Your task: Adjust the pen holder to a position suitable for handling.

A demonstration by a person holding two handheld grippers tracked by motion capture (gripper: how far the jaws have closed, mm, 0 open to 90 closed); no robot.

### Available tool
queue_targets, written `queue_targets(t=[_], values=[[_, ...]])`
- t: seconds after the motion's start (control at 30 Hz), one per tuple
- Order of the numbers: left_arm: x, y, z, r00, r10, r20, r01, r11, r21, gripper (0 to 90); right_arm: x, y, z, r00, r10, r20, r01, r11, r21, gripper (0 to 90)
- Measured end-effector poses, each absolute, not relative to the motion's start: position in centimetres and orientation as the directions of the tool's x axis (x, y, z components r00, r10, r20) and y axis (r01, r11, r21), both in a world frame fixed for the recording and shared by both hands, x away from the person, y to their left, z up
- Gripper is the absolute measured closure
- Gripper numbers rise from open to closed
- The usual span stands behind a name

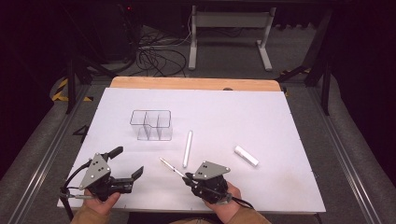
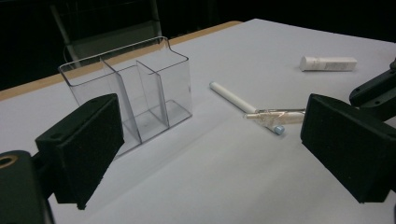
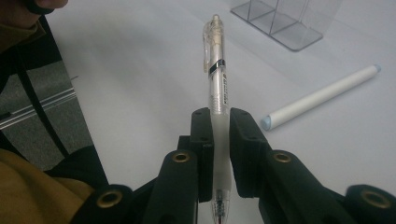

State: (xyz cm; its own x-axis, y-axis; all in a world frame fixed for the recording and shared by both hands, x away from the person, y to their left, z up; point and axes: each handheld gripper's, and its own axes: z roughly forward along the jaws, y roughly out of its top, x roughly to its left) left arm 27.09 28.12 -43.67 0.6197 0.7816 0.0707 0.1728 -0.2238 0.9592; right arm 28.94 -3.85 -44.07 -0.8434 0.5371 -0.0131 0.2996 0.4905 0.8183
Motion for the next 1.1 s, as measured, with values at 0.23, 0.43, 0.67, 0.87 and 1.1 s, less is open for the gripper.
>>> queue_targets(t=[0.23,0.43,0.67,0.87,1.1], values=[[27.0,28.1,-43.6,0.623,0.779,0.068,0.174,-0.223,0.959,7.5,29.7,-4.3,-43.2,-0.858,0.513,0.000,0.296,0.494,0.817,80.9],[27.0,28.2,-43.3,0.636,0.769,0.063,0.170,-0.219,0.961,10.4,30.9,-5.2,-41.9,-0.885,0.466,-0.024,0.250,0.517,0.819,80.8],[27.1,28.2,-43.2,0.640,0.765,0.077,0.167,-0.236,0.957,9.6,32.0,-6.0,-40.8,-0.915,0.394,-0.092,0.168,0.577,0.799,80.8],[27.2,28.2,-42.9,0.677,0.734,0.056,0.179,-0.238,0.955,8.4,33.2,-6.3,-40.4,-0.951,0.291,-0.105,0.103,0.620,0.778,80.9],[27.4,27.9,-42.5,0.695,0.713,0.092,0.164,-0.283,0.945,11.7,34.0,-6.7,-40.2,-0.970,0.224,-0.097,0.072,0.645,0.761,80.8]])
